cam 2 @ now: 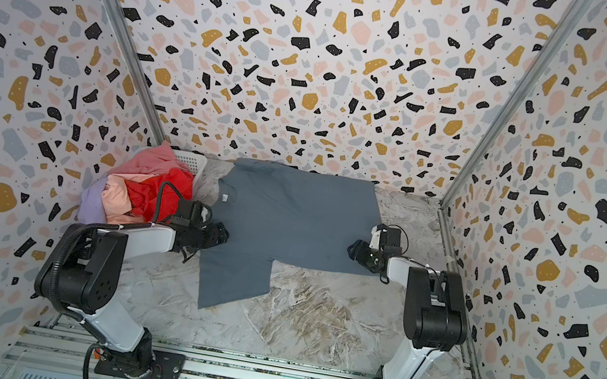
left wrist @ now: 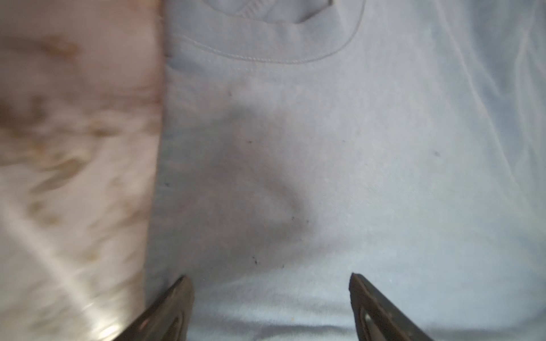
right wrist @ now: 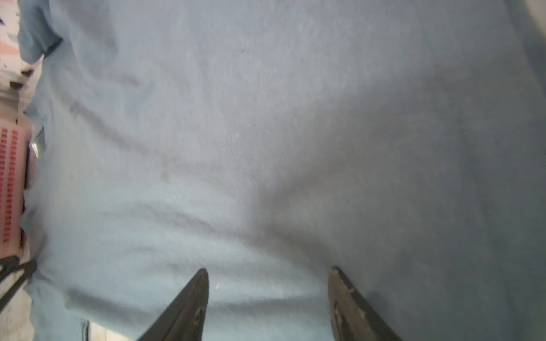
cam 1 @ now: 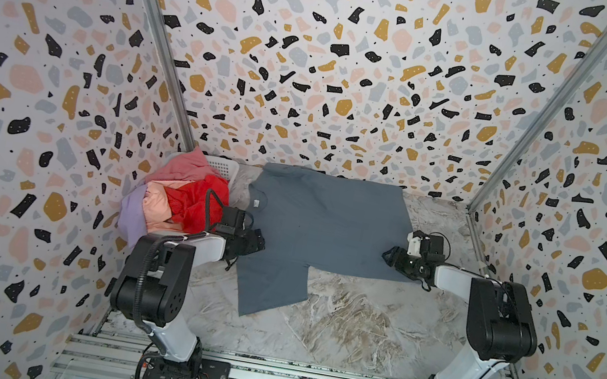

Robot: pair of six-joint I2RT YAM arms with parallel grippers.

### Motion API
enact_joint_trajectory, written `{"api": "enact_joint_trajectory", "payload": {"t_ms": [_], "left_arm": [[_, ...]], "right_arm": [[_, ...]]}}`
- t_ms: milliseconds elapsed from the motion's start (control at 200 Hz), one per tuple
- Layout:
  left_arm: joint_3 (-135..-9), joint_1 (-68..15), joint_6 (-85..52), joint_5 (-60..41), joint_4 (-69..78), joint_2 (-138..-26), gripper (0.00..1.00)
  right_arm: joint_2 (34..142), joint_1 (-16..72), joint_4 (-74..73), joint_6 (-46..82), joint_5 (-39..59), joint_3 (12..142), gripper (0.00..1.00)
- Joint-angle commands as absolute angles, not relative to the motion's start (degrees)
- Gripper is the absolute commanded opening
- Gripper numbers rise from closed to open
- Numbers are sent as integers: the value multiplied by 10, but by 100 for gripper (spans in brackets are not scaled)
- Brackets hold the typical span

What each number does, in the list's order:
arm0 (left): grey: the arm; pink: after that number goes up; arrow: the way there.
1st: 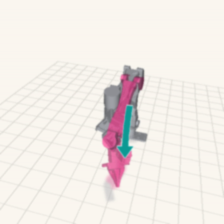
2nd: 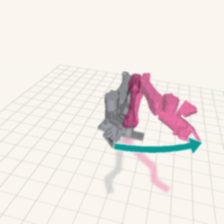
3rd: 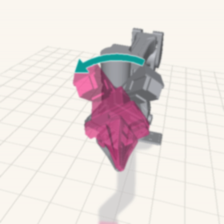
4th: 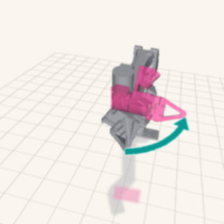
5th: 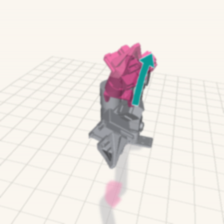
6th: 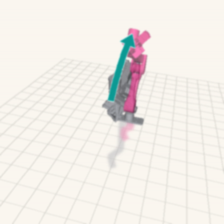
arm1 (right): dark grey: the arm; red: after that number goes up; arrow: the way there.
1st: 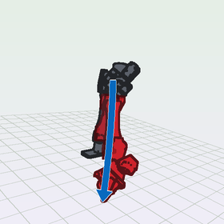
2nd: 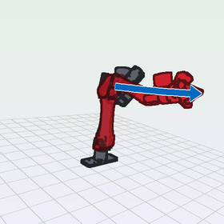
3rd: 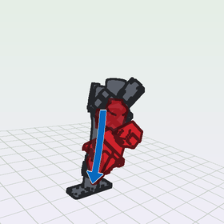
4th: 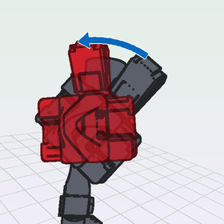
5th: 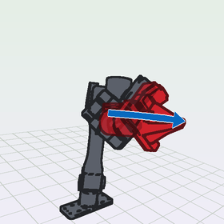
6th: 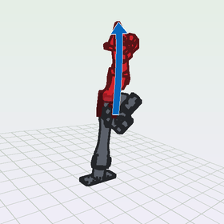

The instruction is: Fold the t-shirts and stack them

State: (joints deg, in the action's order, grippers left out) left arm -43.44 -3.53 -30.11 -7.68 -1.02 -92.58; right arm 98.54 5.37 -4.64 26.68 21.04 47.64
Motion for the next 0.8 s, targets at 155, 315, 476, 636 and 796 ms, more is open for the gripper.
{"api": "enact_joint_trajectory", "payload": {"t_ms": [155,315,476,636,796], "left_arm": [[-380,-13,-282,13,-187,-898,86],[-357,-13,-295,7,-218,-825,85],[-423,-14,-290,-56,-232,-788,85],[-547,-21,-270,-86,-215,-845,84],[-640,-35,-268,-121,-156,-954,84]], "right_arm": [[890,80,84,259,200,361,64],[826,81,117,276,202,334,64],[802,81,126,266,185,387,66],[878,82,99,255,186,527,67],[983,82,29,272,183,638,67]]}}
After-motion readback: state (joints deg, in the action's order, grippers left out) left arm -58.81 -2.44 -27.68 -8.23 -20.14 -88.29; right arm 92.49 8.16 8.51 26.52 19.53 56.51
